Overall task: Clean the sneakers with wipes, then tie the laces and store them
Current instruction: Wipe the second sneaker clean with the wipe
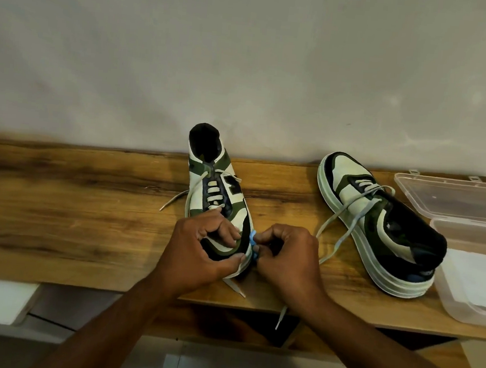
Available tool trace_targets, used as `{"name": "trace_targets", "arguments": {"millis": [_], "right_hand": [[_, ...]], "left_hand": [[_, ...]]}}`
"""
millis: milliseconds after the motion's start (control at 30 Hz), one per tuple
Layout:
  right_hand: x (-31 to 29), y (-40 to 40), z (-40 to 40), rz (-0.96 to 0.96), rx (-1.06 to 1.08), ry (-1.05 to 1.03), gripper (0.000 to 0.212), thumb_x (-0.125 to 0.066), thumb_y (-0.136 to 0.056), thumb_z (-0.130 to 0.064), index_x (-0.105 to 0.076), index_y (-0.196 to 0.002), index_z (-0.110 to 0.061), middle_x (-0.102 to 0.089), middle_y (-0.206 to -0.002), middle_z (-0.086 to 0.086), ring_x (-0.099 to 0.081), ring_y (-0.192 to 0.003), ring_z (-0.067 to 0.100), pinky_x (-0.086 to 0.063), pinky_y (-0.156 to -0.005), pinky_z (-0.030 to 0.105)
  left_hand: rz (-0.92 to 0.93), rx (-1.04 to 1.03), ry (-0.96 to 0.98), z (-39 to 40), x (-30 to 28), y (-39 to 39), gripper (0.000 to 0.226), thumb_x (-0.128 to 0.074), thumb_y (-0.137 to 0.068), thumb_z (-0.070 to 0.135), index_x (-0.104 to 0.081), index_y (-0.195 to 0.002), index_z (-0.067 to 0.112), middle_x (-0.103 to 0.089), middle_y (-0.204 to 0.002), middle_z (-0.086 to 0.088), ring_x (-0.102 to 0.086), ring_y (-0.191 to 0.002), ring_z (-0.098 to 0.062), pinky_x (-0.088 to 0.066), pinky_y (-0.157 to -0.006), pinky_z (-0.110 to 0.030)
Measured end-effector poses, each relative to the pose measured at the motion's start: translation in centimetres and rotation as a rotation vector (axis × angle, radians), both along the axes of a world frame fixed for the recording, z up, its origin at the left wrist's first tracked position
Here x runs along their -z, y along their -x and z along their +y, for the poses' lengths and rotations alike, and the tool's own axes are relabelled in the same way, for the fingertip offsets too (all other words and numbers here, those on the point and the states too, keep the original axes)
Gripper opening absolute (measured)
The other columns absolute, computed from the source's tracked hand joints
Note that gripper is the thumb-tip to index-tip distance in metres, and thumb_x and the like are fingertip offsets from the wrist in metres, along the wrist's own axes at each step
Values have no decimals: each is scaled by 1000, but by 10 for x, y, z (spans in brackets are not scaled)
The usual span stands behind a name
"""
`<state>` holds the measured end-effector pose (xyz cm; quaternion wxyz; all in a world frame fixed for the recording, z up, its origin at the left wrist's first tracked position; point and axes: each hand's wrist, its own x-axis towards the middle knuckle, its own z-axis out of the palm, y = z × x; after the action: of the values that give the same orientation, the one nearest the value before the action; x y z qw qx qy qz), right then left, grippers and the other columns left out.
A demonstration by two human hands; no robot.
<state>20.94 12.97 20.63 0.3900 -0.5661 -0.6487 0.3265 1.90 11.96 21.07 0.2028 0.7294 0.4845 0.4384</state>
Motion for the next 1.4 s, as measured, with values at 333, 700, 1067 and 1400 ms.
{"name": "trace_targets", "arguments": {"millis": [333, 700, 1067, 1400], "right_hand": [[-4, 2, 14, -8, 1, 3, 28, -74, -76, 7, -80, -82, -19, -73, -76, -14, -69, -73, -4, -57, -67, 15], [-9, 1, 1, -41, -29, 30, 27, -78, -72, 5, -80, -77, -21, -74, -74, -15, -69, -73, -3, -58, -66, 15], [-10, 7, 34, -26, -3, 35, 23, -81, -73, 3, -81, -81, -18, -73, -77, -12, -69, -72, -1, -56, -66, 15], [1, 23, -3, 20, -111, 65, 19, -82, -79, -5, -80, -84, -22, -74, -80, -15, -70, -74, -3, -58, -67, 16]], "left_hand": [[6, -4, 25, -1, -2, -1, 30, -96, -63, 6, -68, -71, 13, -74, -80, 11, -74, -84, -9, -46, -109, -29], [10, -6, 4, -1, -3, -1, 31, -93, -67, 5, -64, -73, 15, -71, -86, 8, -72, -87, -14, -55, -93, -28], [30, -20, 22, -1, -6, -5, 28, -92, -67, 9, -65, -73, 15, -70, -84, 9, -71, -83, -13, -57, -82, -34], [295, -520, 182, -28, -8, 4, 111, -94, -63, 46, -39, -155, 22, -38, -152, 2, -36, -141, -17, -35, -110, -26]]}}
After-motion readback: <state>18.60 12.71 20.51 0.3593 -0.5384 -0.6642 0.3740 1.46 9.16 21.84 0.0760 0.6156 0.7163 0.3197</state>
